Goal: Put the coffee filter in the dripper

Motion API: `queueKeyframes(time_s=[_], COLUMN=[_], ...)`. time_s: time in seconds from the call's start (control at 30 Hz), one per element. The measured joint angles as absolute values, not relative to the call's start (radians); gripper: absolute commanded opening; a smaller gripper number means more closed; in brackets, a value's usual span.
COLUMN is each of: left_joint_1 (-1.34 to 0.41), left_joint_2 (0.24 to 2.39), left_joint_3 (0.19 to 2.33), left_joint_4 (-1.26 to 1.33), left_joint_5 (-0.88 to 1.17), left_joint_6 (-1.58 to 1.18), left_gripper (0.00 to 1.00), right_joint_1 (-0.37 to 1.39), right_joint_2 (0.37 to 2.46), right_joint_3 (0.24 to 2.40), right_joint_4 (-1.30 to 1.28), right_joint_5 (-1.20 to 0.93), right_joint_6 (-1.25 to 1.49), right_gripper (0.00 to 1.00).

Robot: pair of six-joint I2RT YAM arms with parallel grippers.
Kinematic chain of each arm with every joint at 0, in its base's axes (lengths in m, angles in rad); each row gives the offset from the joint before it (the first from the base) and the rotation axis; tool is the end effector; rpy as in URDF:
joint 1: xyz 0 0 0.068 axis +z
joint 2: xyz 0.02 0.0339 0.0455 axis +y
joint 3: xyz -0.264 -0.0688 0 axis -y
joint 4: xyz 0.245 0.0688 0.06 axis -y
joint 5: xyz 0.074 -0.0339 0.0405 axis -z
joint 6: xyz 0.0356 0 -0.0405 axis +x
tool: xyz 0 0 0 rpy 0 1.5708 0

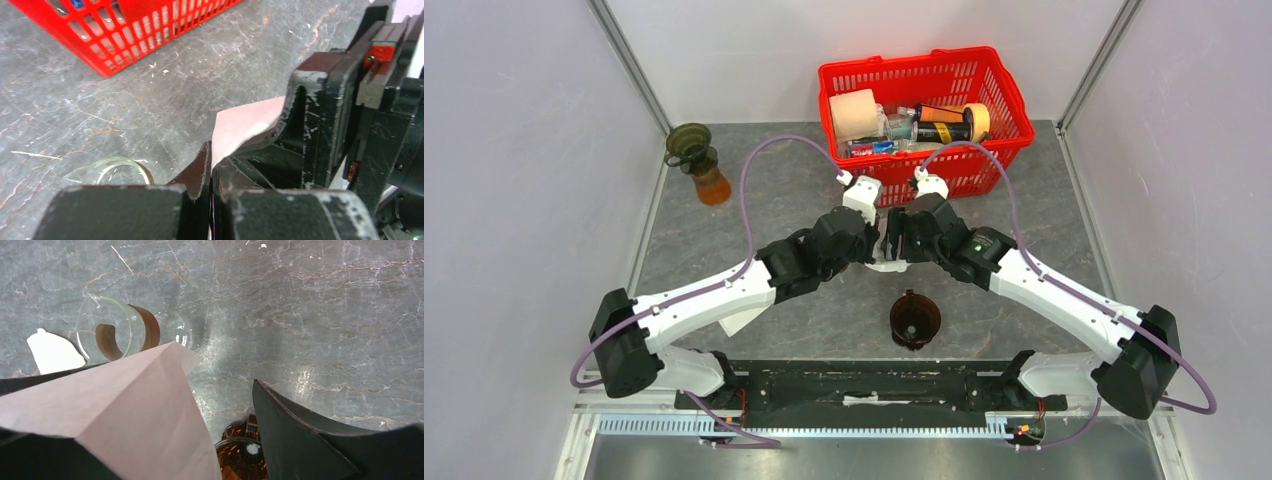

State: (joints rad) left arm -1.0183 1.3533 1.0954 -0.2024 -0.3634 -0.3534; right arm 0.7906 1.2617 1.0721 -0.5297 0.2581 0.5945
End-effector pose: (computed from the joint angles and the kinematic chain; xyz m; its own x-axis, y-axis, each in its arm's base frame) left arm 0.1742 -0.2584 0.3192 -0.4362 0.0912 -0.8952 0.5090 0.8454 -0.1619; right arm 0.1986 0.1878 0.3063 -0.6932 0.0694 -0.7174 -0.1979 0.9388 0.2820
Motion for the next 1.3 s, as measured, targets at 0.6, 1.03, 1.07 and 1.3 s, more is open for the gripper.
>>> queueKeyframes(time_s=[0.6,1.03,1.07,1.3], left_joint_1=[-1.019,-0.953,-0.935,-0.697], left_joint_2=[1.277,1.179,1.172,1.162], left_joint_3=[1.086,1.086,1.086,1.086], left_joint_4=[-0.249,-0.330,-0.332,-0.355], left_joint_5=[-0.417,-0.416,-0.411,-0.308], left_joint_6=[-0.382,-0.479,-0.481,-0.505], left_gripper=[0.02,0.02,0.02,0.02], right_joint_1=[0.805,0.801,0.801,0.801], right_joint_2=[1.182,1.028,1.023,0.910], right_joint_3=[1.062,1.021,1.021,0.984], right_joint_4=[-0.505,-0.112,-0.103,-0.059], right_joint_5=[0.300,-0.051,-0.072,-0.039], right_joint_6=[0.583,0.340,0.333,0.261], right_gripper=[0.87,0.97,0.97,0.97])
